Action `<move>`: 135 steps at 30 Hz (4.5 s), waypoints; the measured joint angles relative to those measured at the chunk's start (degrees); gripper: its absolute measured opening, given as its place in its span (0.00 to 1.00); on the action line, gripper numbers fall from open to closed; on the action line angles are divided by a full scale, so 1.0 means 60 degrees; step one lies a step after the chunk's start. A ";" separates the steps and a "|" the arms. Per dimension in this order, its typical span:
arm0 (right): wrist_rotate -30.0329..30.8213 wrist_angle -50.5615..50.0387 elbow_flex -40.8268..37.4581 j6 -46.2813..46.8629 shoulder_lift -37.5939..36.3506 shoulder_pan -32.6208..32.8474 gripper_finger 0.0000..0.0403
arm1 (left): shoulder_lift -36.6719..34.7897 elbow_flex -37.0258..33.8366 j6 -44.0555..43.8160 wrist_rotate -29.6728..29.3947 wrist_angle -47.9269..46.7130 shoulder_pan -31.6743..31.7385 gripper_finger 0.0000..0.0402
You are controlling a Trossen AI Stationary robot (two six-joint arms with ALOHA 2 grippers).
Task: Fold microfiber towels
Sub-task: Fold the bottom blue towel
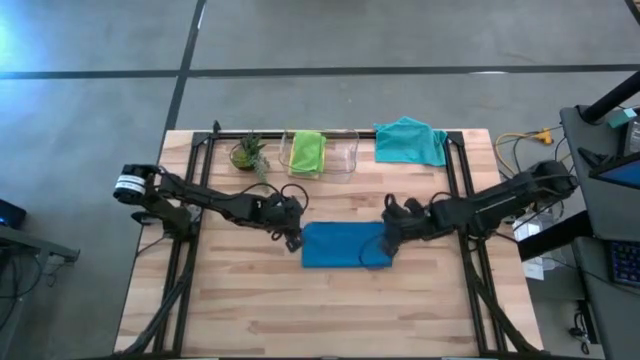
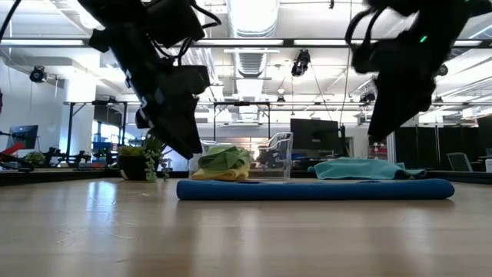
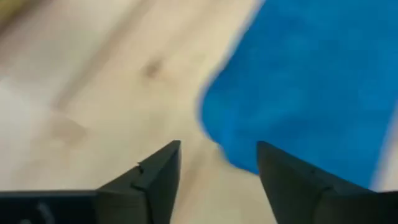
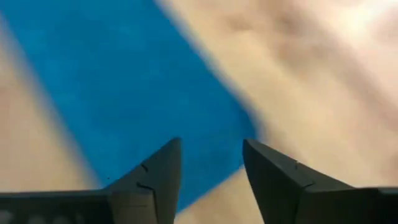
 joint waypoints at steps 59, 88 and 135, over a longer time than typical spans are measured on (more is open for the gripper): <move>-0.0262 0.7199 -0.0343 0.3423 0.1504 0.1134 0.32 | 0.2857 -0.1344 -0.0958 0.4322 0.4864 0.1588 0.37; -0.0631 0.6487 0.0598 0.1215 0.4517 -0.0260 0.31 | 0.2074 -0.1287 -0.0645 0.5923 0.4418 0.1738 0.00; 0.1577 -0.0211 -0.0991 0.4421 -0.2915 0.3522 0.31 | 0.5407 0.4408 -0.4937 0.5292 0.5580 0.1792 0.00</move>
